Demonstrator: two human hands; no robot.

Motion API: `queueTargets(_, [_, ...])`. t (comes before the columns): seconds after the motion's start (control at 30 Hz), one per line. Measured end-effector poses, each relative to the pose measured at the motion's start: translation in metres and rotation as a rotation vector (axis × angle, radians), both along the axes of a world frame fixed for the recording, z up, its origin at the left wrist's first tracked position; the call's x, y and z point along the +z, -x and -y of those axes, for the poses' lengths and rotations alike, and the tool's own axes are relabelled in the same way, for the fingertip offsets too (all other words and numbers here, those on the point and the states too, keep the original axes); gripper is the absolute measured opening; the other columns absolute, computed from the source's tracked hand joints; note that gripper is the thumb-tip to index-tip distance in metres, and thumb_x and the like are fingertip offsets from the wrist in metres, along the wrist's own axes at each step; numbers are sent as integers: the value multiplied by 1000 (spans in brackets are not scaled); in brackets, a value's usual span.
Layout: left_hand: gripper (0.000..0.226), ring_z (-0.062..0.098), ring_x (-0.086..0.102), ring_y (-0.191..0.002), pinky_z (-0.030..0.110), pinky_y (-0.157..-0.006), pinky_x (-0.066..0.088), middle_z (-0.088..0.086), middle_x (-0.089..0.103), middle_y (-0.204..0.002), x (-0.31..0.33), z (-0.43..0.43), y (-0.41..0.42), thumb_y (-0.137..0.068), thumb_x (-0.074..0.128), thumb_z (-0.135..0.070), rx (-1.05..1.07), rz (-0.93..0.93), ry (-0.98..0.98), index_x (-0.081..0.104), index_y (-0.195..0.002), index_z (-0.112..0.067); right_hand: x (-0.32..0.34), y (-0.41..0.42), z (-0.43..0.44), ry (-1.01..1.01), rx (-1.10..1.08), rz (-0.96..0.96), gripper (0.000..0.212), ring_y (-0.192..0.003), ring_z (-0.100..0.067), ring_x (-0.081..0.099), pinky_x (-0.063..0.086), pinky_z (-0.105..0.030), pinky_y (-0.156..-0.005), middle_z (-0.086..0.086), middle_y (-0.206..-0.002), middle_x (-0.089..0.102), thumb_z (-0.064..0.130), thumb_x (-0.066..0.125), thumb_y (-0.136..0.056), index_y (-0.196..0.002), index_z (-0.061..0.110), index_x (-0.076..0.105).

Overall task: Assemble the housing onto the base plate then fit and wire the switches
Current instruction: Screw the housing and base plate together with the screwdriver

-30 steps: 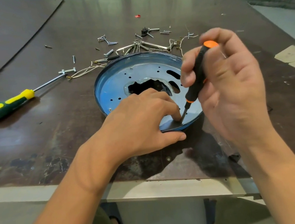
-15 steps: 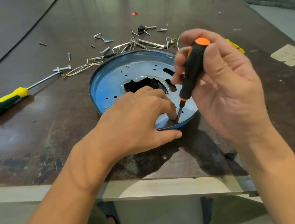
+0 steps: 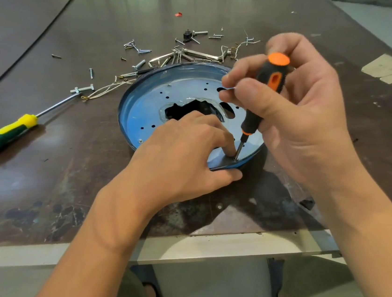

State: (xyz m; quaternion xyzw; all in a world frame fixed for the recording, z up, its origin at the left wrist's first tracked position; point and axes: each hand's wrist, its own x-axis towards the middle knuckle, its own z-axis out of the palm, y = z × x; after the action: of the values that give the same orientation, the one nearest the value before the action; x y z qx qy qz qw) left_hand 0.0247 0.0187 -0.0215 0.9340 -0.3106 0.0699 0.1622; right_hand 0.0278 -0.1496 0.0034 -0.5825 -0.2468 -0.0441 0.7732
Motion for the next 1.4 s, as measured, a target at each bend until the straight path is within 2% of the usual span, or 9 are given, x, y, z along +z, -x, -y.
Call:
queueTargets(0.13, [36, 5, 49, -113, 32, -78, 49, -21, 59, -118, 0, 0, 0, -79, 55, -70, 1, -3, 1, 67, -99, -42, -2, -1, -2, -25, -54, 14, 25, -72, -26, 57, 49, -41, -73, -6, -78, 62, 10, 64, -94, -107, 13, 43])
queueTargets(0.3, [33, 5, 50, -111, 32, -76, 48, -21, 59, -114, 0, 0, 0, -79, 55, -70, -7, -3, 8, 65, -95, -43, -4, -6, 3, -117, -19, -77, 39, -73, -22, 51, 44, -35, -68, -5, -77, 59, 25, 26, -107, -111, 4, 59])
queueTargets(0.47, [34, 5, 50, -111, 35, -79, 51, -21, 60, -115, 0, 0, 0, -79, 55, -70, -4, -10, 6, 66, -96, -43, -2, -3, 1, -67, -127, 24, 9, -69, -26, 56, 46, -35, -67, -12, -84, 64, 9, 64, -91, -91, 13, 55])
queueTargets(0.7, [35, 5, 50, -112, 33, -78, 50, -22, 59, -114, 0, 1, 0, -77, 54, -70, -1, -33, 9, 66, -95, -42, -4, -6, 7, -173, 5, -92, 34, -76, -22, 50, 40, -37, -71, -9, -84, 60, 21, 27, -106, -119, 3, 52])
queueTargets(0.8, [37, 4, 49, -112, 37, -82, 52, -23, 58, -114, 1, 2, 1, -77, 55, -70, 4, -44, 0, 68, -97, -42, -3, -2, 4, -91, 25, -47, 11, -84, -24, 56, 47, -39, -77, -9, -94, 62, 7, 48, -100, -109, 6, 55])
queueTargets(0.9, [37, 4, 49, -111, 39, -81, 52, -22, 59, -115, 3, 3, 1, -76, 56, -69, 9, -49, 8, 68, -98, -42, -3, -3, 4, -61, -62, 14, 23, -80, -28, 59, 50, -41, -77, -12, -96, 64, -2, 66, -88, -99, 11, 51])
queueTargets(1.1, [35, 4, 49, -111, 38, -80, 52, -22, 58, -114, 2, 3, 1, -77, 56, -69, 8, -53, -8, 66, -96, -42, -3, -6, 7, -218, 38, -139, 30, -71, -21, 50, 43, -33, -70, -13, -89, 60, 19, 30, -106, -118, 3, 52])
queueTargets(1.3, [38, 4, 49, -112, 39, -83, 52, -22, 58, -116, 3, 3, 1, -76, 55, -70, 13, -59, 0, 67, -98, -42, -3, -2, 2, -115, -61, -25, 21, -75, -23, 64, 51, -35, -75, -10, -88, 68, 0, 65, -89, -98, 12, 50])
queueTargets(1.4, [36, 5, 49, -112, 39, -83, 51, -22, 58, -115, 3, 3, 2, -76, 55, -69, 16, -59, 1, 66, -97, -42, 1, -2, 0, -176, 13, -87, 18, -63, -18, 53, 45, -31, -67, -8, -76, 61, 25, 56, -99, -106, 10, 49])
